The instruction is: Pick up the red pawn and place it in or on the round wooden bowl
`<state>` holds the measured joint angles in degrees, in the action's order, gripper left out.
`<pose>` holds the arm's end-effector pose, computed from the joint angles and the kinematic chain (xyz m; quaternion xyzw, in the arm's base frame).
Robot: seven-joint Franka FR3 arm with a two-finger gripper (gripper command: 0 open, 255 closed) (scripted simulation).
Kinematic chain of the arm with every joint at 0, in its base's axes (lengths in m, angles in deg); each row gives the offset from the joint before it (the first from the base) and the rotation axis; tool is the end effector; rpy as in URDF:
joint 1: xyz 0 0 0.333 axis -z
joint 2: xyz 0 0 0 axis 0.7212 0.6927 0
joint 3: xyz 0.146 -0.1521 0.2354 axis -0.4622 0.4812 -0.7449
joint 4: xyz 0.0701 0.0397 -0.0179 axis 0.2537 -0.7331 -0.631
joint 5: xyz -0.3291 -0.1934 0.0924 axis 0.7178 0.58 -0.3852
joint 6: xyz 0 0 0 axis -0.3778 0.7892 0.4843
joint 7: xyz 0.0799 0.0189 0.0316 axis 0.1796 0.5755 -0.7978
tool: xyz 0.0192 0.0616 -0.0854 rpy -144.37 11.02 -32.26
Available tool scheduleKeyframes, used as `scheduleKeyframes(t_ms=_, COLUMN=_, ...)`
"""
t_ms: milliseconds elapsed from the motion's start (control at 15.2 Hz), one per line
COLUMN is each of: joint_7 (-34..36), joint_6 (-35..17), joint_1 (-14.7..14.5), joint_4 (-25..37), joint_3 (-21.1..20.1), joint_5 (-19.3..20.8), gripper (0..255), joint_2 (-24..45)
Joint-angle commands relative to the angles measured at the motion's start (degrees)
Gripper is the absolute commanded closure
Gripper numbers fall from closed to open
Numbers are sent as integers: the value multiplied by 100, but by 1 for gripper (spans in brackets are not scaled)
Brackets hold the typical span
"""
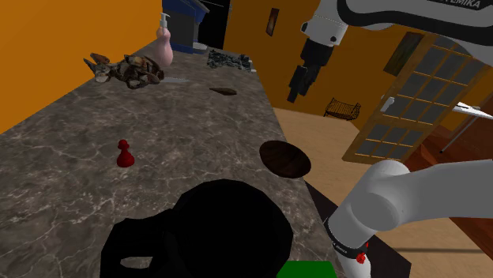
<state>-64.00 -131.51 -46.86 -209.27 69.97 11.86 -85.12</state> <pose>0.3189 0.0110 0.6017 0.9956 0.0911 0.0195 0.0110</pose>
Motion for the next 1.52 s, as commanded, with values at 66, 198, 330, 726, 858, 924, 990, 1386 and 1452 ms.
scheduleKeyframes(t_ms=66, joint_7=132, joint_6=-116, joint_1=-35, joint_4=-47, joint_3=-105, joint_5=-77, gripper=0, joint_2=52)
scheduleKeyframes(t_ms=198, joint_7=393, joint_6=-353, joint_1=-103, joint_4=-118, joint_3=-317, joint_5=-224, gripper=0, joint_2=180)
scheduleKeyframes(t_ms=330, joint_7=650, joint_6=-596, joint_1=-169, joint_4=-160, joint_3=-531, joint_5=-359, gripper=0, joint_2=337)
scheduleKeyframes(t_ms=726, joint_7=1415, joint_6=-1337, joint_1=-330, joint_4=-107, joint_3=-1174, joint_5=-667, gripper=0, joint_2=984)
scheduleKeyframes(t_ms=858, joint_7=1672, joint_6=-1580, joint_1=-365, joint_4=-29, joint_3=-1389, joint_5=-725, gripper=0, joint_2=1252)
scheduleKeyframes(t_ms=924, joint_7=1802, joint_6=-1699, joint_1=-379, joint_4=22, joint_3=-1497, joint_5=-743, gripper=0, joint_2=1395)
scheduleKeyframes(t_ms=990, joint_7=1935, joint_6=-1817, joint_1=-391, joint_4=80, joint_3=-1604, joint_5=-754, gripper=0, joint_2=1544)
scheduleKeyframes(t_ms=1386, joint_7=2781, joint_6=-2461, joint_1=-412, joint_4=585, joint_3=-2241, joint_5=-621, gripper=0, joint_2=2553)
scheduleKeyframes(t_ms=1452, joint_7=2935, joint_6=-2554, joint_1=-411, joint_4=695, joint_3=-2344, joint_5=-561, gripper=0, joint_2=2740)
